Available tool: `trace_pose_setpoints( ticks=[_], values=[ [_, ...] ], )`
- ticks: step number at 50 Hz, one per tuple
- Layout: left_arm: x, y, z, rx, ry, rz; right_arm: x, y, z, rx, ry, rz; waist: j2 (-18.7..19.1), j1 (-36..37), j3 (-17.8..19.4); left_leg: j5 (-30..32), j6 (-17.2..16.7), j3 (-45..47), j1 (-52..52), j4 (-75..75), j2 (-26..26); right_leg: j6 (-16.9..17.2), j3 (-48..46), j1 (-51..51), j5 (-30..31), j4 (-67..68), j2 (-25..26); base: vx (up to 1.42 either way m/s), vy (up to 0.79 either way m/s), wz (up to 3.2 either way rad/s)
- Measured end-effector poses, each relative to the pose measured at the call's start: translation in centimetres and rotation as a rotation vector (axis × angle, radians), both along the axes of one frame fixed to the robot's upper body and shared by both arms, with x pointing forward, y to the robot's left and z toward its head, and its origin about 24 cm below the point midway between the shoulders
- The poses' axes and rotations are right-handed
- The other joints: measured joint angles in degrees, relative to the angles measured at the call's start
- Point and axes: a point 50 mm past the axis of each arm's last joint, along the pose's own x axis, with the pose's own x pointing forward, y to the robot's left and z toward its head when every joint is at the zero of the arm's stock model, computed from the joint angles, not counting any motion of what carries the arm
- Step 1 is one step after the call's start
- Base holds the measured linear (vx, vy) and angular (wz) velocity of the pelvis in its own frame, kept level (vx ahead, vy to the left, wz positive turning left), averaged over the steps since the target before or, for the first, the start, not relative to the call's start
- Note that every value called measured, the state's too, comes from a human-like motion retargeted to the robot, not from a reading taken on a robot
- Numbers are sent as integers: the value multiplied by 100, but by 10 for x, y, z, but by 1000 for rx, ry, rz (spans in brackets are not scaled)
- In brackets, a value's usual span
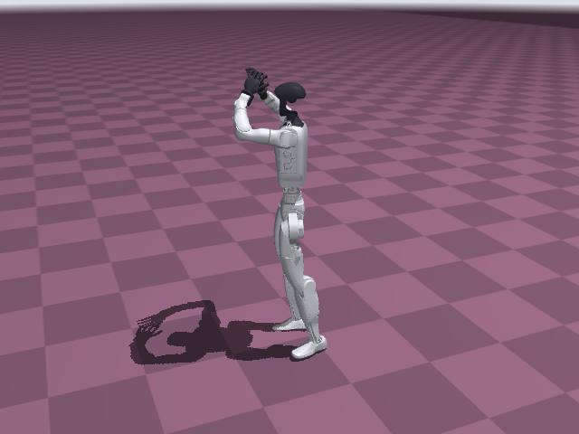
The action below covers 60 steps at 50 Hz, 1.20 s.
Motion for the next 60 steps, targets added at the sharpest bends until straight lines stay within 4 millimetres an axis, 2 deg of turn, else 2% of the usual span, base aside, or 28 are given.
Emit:
trace_pose_setpoints(
  ticks=[19,60],
  values=[
    [-5,3,0,-24,-15,-34,-5,8,-1,-37,-31,17,-25,14,-15,-45,5,47,55,14,17,0,57,32,-36,10,26,0,0,0],
    [-3,7,2,-37,-34,4,-2,8,2,-29,-20,21,-144,65,-25,-67,16,126,82,8,32,0,134,9,-35,28,59,0,0,0]
  ],
)
